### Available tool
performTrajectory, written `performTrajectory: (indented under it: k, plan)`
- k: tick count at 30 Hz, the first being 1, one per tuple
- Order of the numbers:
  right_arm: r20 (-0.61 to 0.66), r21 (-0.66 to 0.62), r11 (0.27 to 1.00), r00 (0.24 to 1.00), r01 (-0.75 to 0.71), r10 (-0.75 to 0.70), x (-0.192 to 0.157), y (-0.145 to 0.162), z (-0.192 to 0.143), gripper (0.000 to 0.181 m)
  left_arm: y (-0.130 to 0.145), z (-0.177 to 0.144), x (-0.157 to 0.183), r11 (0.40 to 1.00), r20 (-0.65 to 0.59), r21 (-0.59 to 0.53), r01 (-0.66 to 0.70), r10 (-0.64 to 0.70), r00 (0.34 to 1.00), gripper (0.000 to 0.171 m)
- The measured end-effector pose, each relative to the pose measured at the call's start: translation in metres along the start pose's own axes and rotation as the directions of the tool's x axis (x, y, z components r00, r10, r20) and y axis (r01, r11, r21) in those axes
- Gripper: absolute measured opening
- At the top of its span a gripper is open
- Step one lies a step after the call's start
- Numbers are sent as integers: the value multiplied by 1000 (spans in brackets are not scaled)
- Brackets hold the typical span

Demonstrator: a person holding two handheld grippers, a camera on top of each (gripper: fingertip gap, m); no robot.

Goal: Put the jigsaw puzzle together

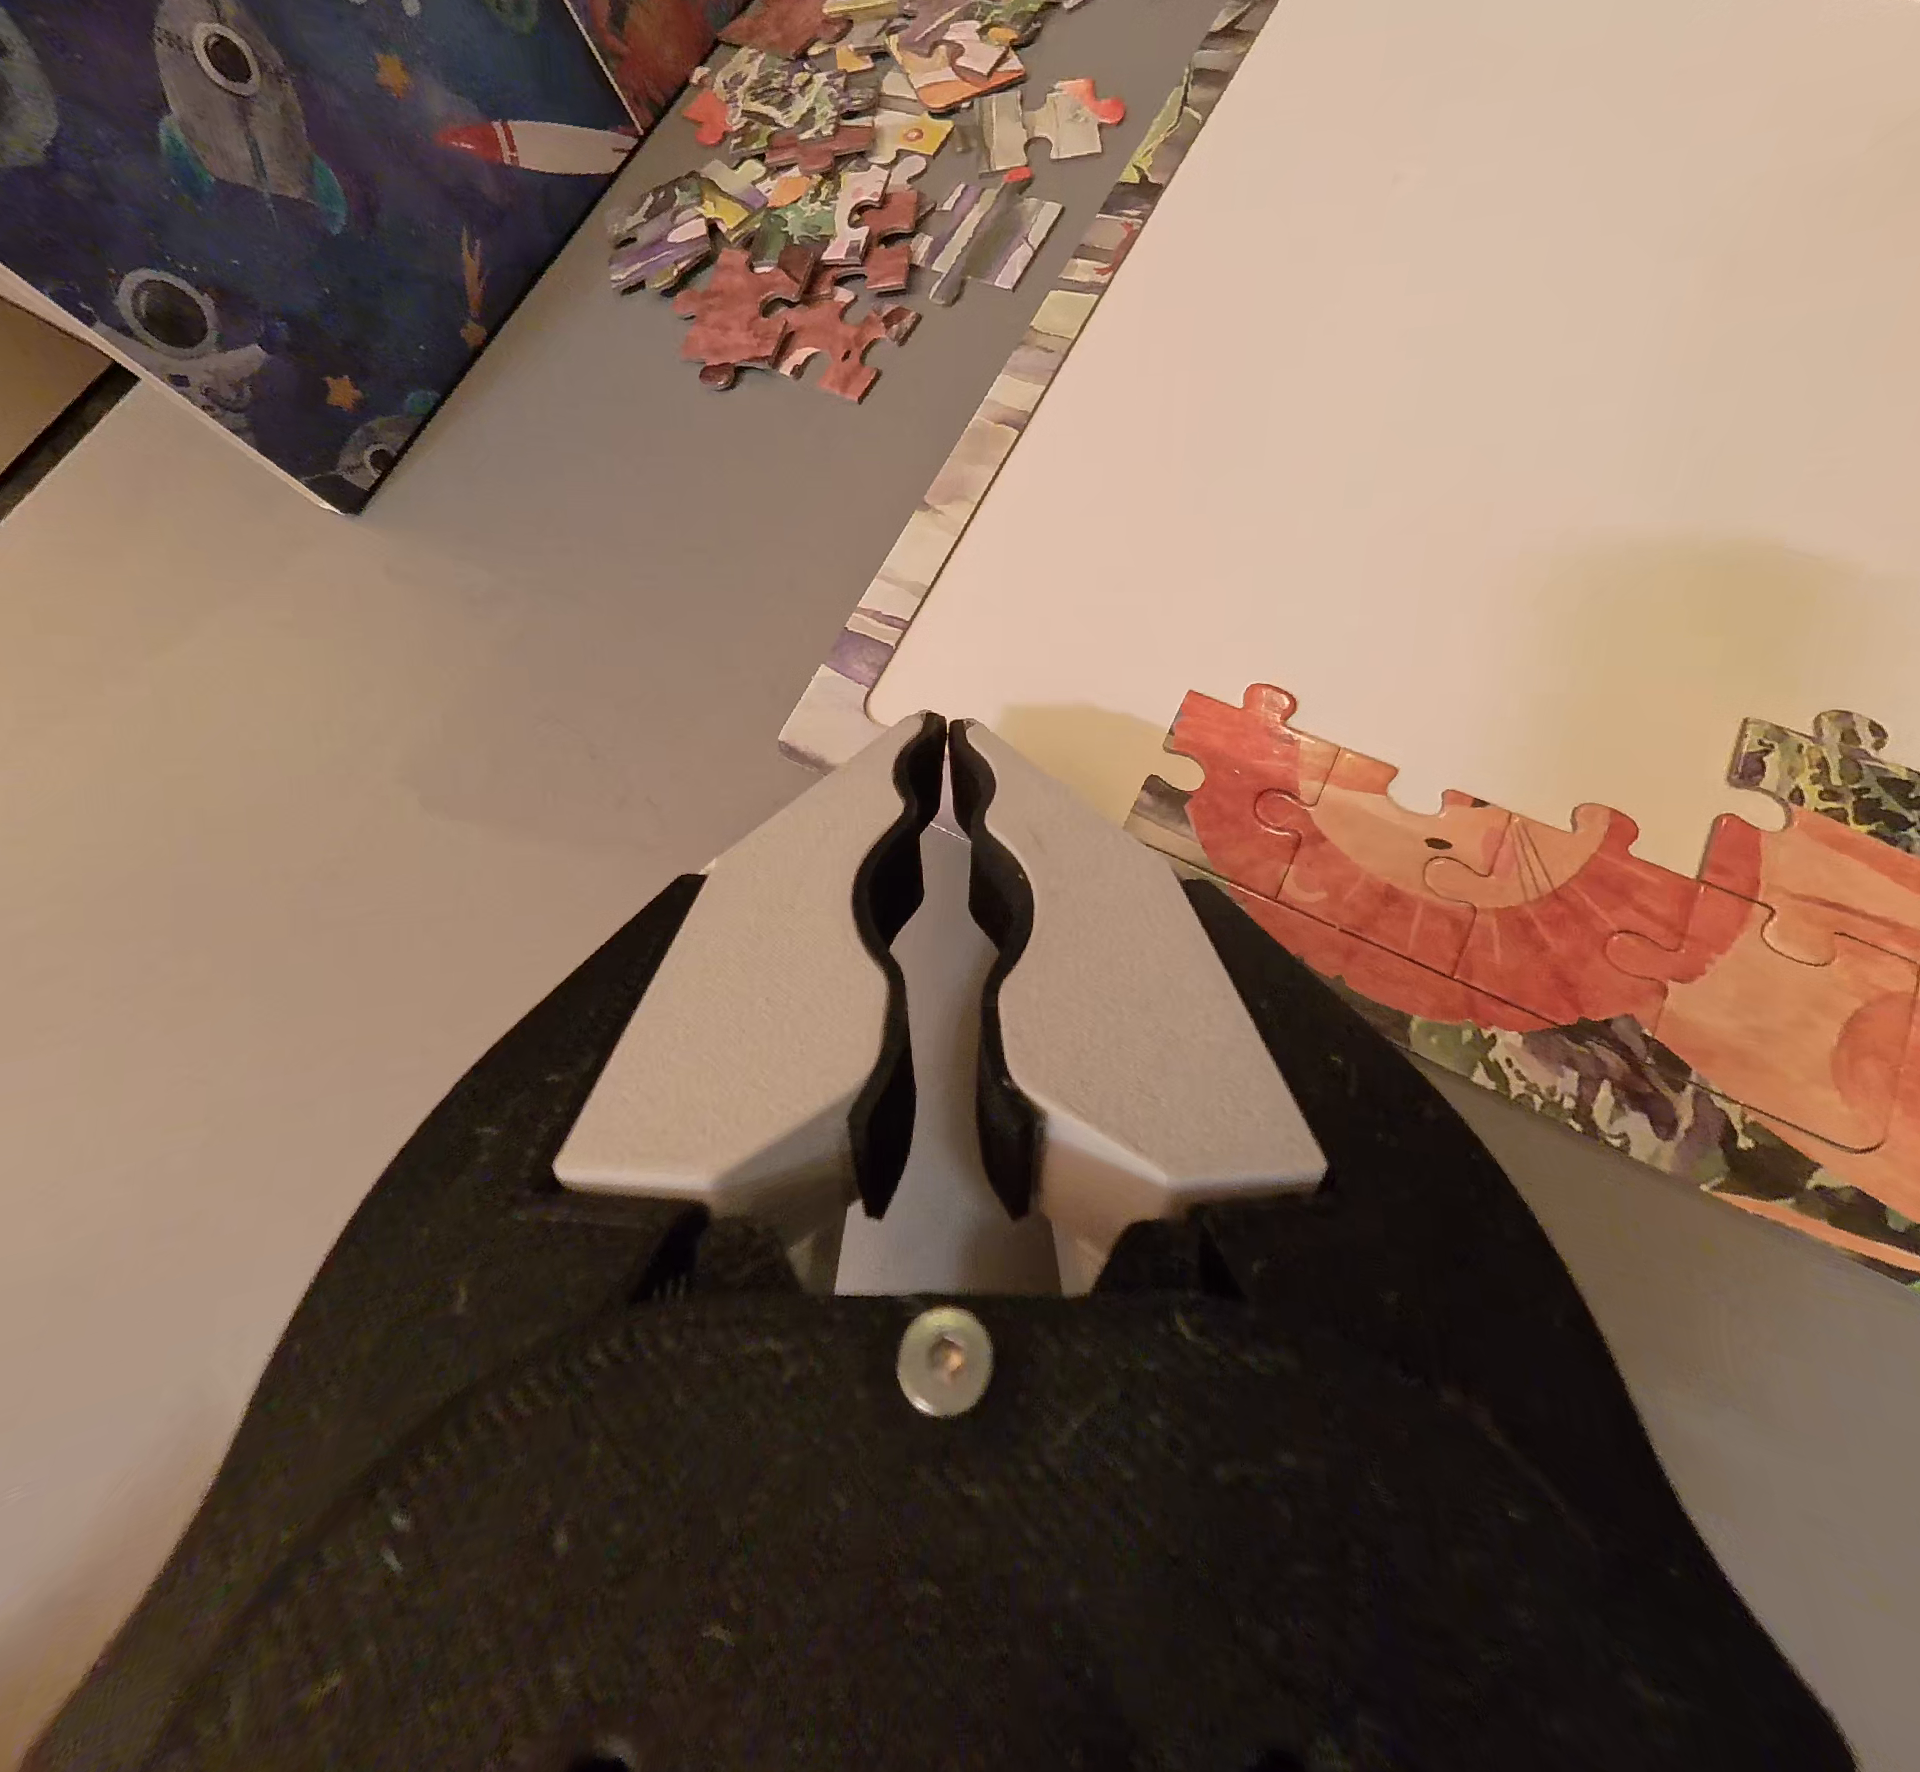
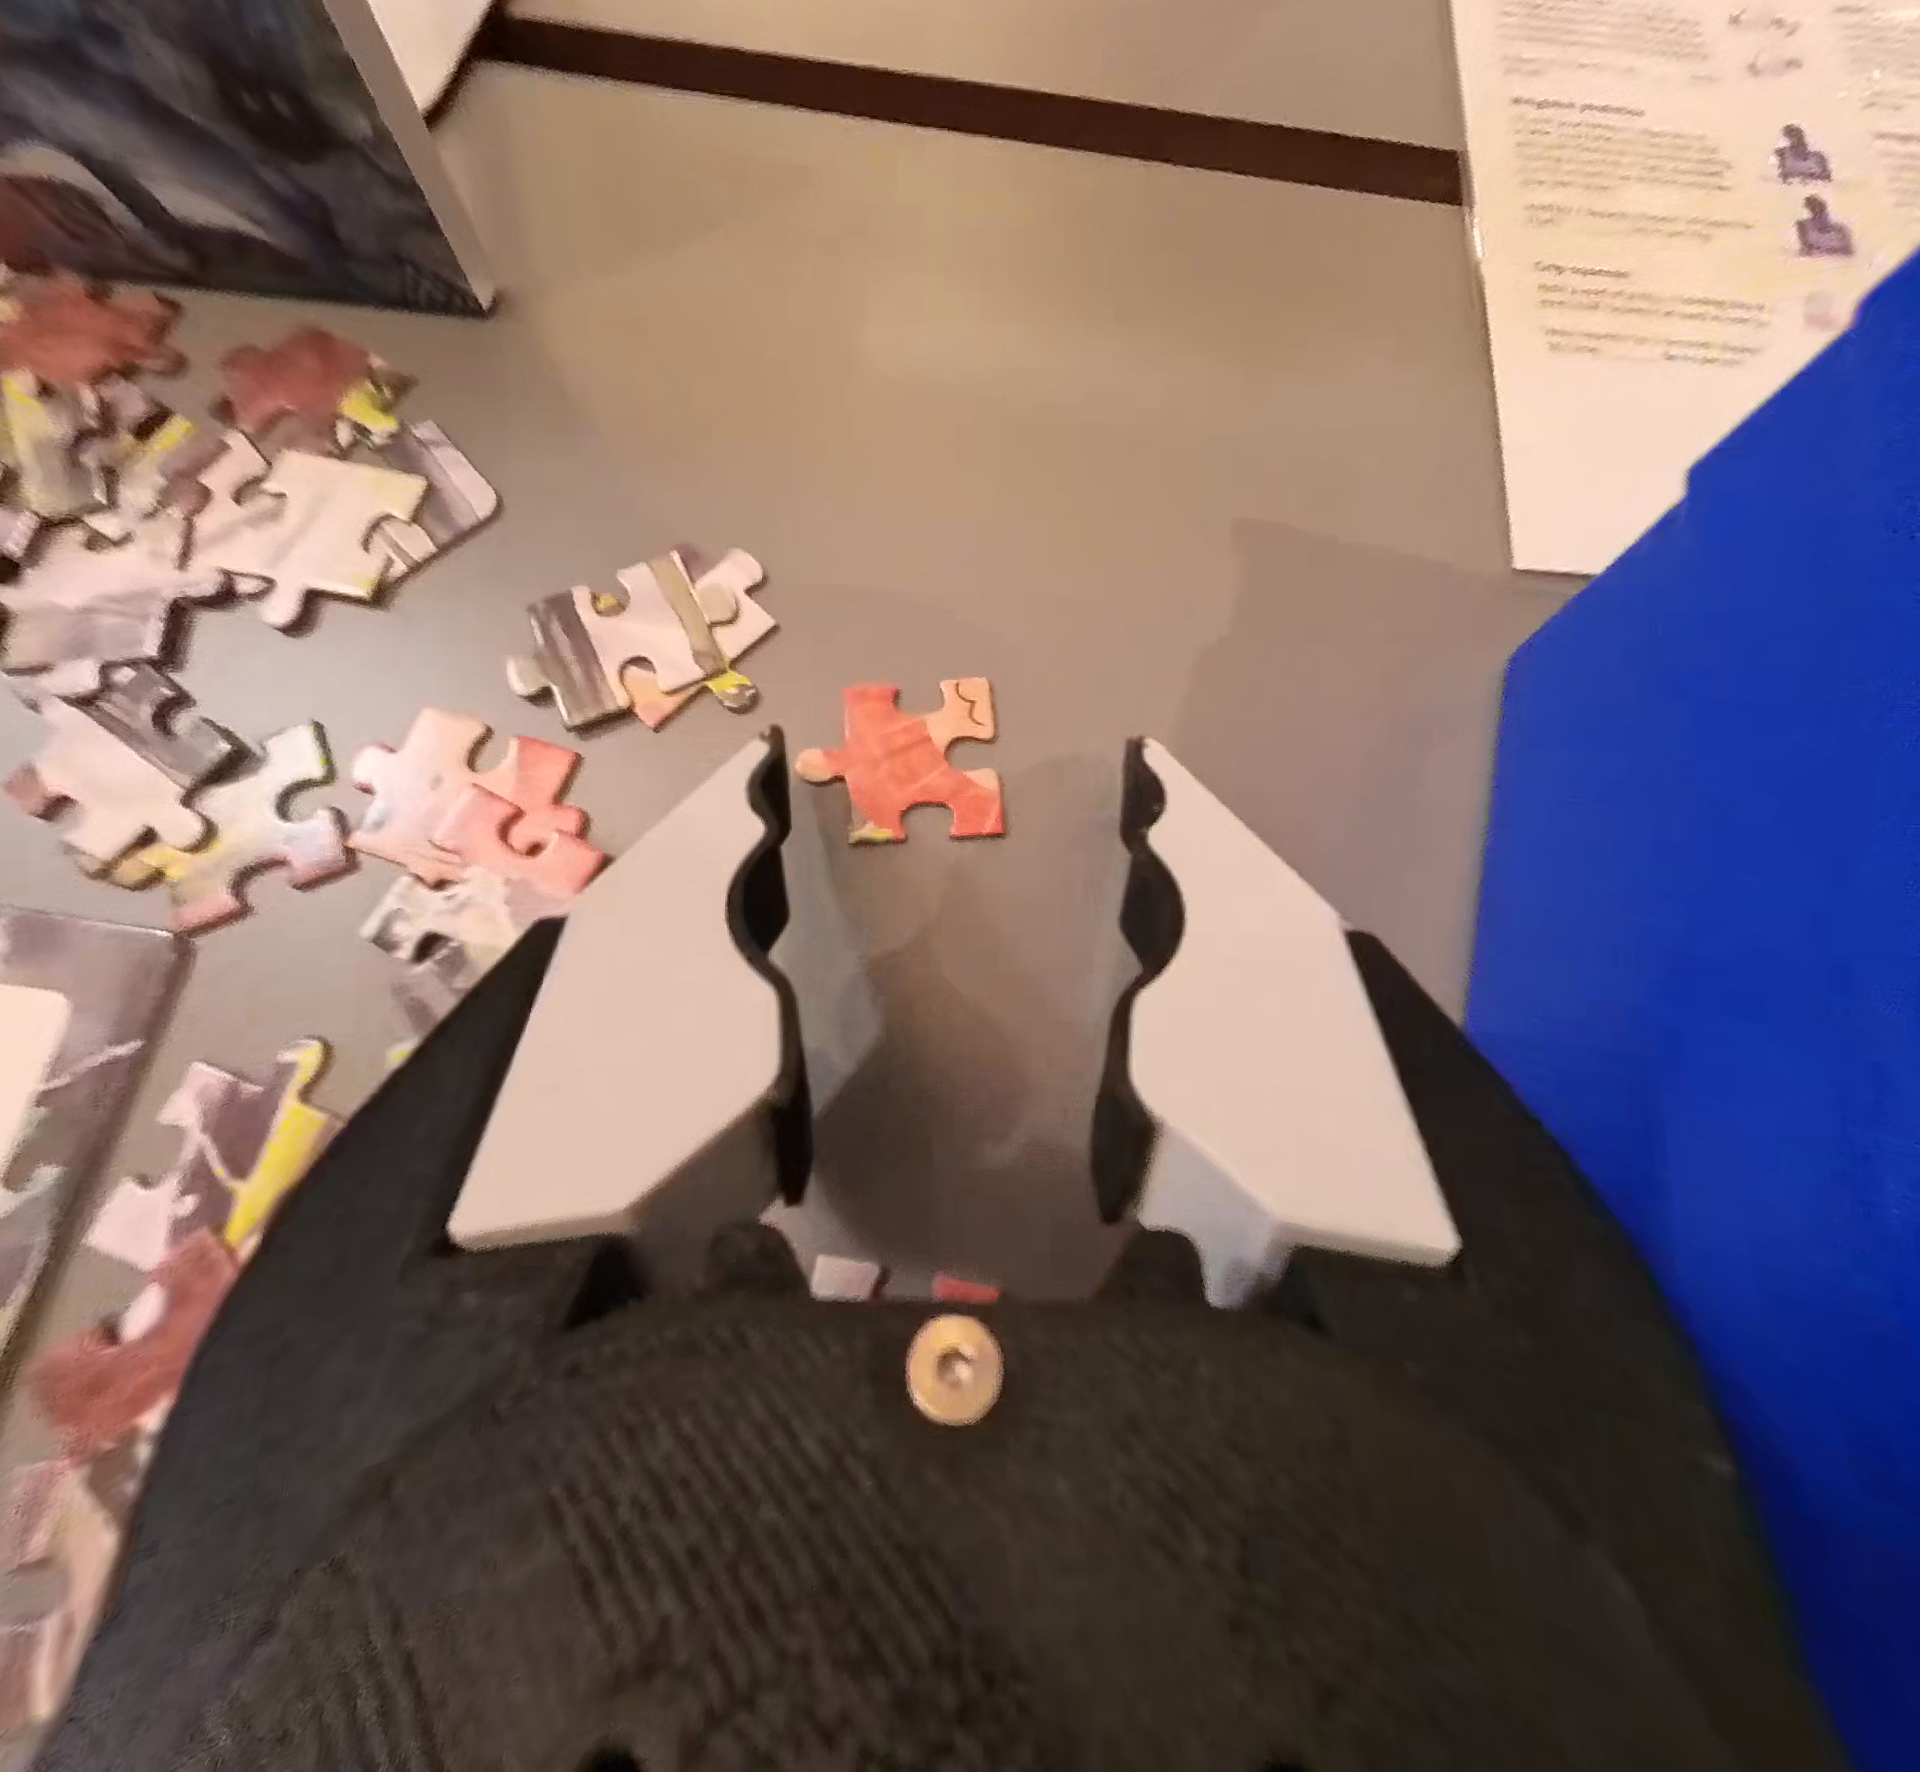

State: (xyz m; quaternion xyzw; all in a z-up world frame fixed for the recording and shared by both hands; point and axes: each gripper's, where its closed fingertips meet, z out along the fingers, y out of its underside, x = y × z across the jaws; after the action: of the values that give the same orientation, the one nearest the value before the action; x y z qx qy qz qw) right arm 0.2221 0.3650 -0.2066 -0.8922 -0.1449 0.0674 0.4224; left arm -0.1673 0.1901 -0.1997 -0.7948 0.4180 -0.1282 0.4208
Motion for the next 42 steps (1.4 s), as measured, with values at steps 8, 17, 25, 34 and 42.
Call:
performTrajectory:
  k: [8,17,25,34,42]
  plan:
    - [83,-34,997,995,65,-62,-9,6,6,45,0,1,1,1000,0,-5,-8,8,1000,0]
    - [138,-46,994,986,101,-94,-20,12,-1,27,0,0,1,1000,2,-2,-11,11,1000,0]
    - [173,3,996,981,94,-93,-31,3,-11,27,0,0,2,1000,-3,-1,-14,14,1000,0]
    - [196,91,985,967,150,-165,-60,-13,-27,27,-3,1,3,1000,-7,12,-20,20,1000,0]
    - [258,195,964,938,183,-230,-95,-28,-56,26,-13,-6,-8,995,34,94,15,-18,999,0]
